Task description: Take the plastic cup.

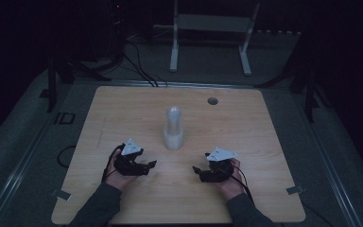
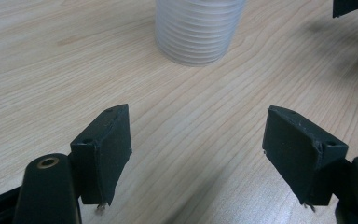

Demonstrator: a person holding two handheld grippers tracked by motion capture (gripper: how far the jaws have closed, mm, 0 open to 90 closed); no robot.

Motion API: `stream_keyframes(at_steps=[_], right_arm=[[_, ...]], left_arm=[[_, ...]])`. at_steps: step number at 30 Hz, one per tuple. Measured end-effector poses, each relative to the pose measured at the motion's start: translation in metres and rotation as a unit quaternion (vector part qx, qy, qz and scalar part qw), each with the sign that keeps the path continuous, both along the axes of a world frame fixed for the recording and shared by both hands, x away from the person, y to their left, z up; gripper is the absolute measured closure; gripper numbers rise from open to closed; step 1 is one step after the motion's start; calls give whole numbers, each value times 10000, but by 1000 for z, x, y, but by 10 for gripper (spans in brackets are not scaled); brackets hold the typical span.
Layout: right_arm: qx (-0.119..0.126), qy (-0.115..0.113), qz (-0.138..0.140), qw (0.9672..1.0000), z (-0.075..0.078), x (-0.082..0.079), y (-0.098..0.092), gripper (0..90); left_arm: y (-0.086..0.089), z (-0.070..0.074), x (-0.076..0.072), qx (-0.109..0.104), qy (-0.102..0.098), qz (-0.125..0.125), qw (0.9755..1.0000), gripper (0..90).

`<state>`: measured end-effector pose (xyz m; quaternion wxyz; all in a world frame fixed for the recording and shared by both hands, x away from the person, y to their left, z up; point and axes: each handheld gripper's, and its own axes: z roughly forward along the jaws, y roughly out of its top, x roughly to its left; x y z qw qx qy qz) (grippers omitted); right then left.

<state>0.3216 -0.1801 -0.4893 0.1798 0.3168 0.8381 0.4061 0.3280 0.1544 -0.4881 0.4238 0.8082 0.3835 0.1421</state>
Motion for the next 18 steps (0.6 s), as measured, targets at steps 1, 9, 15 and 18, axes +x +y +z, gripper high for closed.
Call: stream_keyframes(at_steps=[1,9,15,18], right_arm=[[5,15,-5,10000,-1,0,-1,257],[-101,53,-39,9999,-6,0,-2,256],[-194,31,69,9998,-5,-1,4,257],[-231,-26,146,9996,-2,-2,8,257]], left_arm=[[0,1,-1,-6,-13,6,10000,236],[0,3,-3,-24,-83,4,10000,235],[9,7,-1,-215,-86,129,9996,220],[11,12,-1,-230,-147,127,9995,224]])
